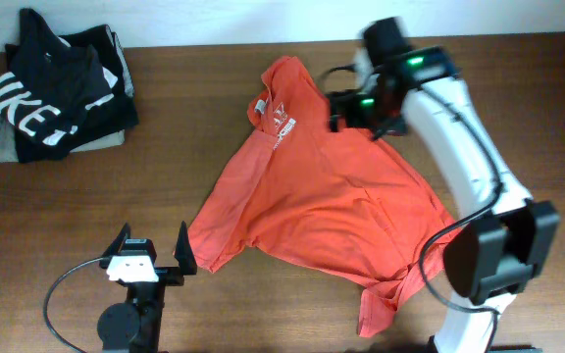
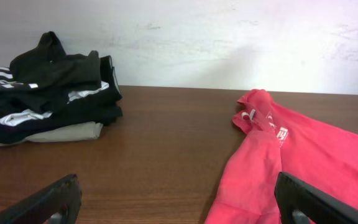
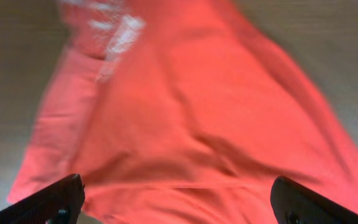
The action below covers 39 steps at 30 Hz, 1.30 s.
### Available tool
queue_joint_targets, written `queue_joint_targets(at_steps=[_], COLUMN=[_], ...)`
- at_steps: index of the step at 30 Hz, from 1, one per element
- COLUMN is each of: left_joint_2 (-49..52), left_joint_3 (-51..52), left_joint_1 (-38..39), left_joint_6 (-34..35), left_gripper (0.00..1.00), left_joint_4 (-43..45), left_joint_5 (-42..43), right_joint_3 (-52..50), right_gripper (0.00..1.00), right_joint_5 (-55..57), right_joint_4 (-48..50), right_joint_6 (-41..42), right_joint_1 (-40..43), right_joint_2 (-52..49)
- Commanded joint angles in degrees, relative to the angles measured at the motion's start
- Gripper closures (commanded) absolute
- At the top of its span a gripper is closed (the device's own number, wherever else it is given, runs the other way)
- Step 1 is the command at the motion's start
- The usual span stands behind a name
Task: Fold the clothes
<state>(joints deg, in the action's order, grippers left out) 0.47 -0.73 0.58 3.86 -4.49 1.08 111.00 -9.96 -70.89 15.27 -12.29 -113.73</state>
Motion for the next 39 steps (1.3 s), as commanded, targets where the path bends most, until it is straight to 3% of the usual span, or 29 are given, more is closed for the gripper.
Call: queue_joint_targets(at_steps=[1, 5, 12, 13, 22, 25, 26, 28, 29, 32, 39], left_joint_2=[-0.1, -0.1, -0.1, -0.1, -0.1, -0.1, -0.1, -0.1, -0.1, -0.1, -0.1], left_joint_3=[0.2, 0.2, 0.2, 0.2, 0.2, 0.2, 0.2, 0.2, 0.2, 0.2, 0.2], left_joint_1=[0.2, 0.2, 0.2, 0.2, 0.2, 0.2, 0.2, 0.2, 0.2, 0.2, 0.2], left_joint_6=[-1.1, -1.1, -1.1, -1.1, -1.1, -1.1, -1.1, -1.1, -1.1, -1.1, -1.1], left_gripper=[0.01, 0.01, 0.01, 0.01, 0.01, 0.01, 0.01, 0.01, 0.01, 0.01, 0.01], left_joint_4=[-0.1, -0.1, -0.1, -0.1, -0.1, -0.1, -0.1, -0.1, -0.1, -0.1, -0.1], left_joint_5=[1.0, 1.0, 1.0, 1.0, 1.0, 1.0, 1.0, 1.0, 1.0, 1.0, 1.0], right_joint_3=[-0.1, -5.9, -22.0, -24.4, -36.2, -38.8, -38.9, -38.8, -38.8, -36.0, -10.2], right_gripper=[0.01, 0.01, 0.02, 0.09, 0.36, 0.55, 0.64, 0.92, 0.96, 0.96, 0.96], right_joint_5=[0.3, 3.1, 3.1, 3.1, 3.1, 3.2, 3.2, 3.2, 3.2, 2.9, 2.9], right_joint_4=[-4.5, -6.8, -2.7, -0.9, 12.9, 15.8, 16.2, 17.9, 19.2, 23.1, 21.4], right_joint_6=[0.0, 0.0, 0.0, 0.0, 0.1, 0.1, 0.1, 0.1, 0.0, 0.3, 0.3], right_joint_1=[8.5, 18.2, 21.3, 21.3, 21.3, 21.3, 21.3, 21.3, 21.3, 21.3, 21.2], right_joint_2=[0.5, 0.1, 0.1, 0.1, 0.1, 0.1, 0.1, 0.1, 0.1, 0.1, 0.1])
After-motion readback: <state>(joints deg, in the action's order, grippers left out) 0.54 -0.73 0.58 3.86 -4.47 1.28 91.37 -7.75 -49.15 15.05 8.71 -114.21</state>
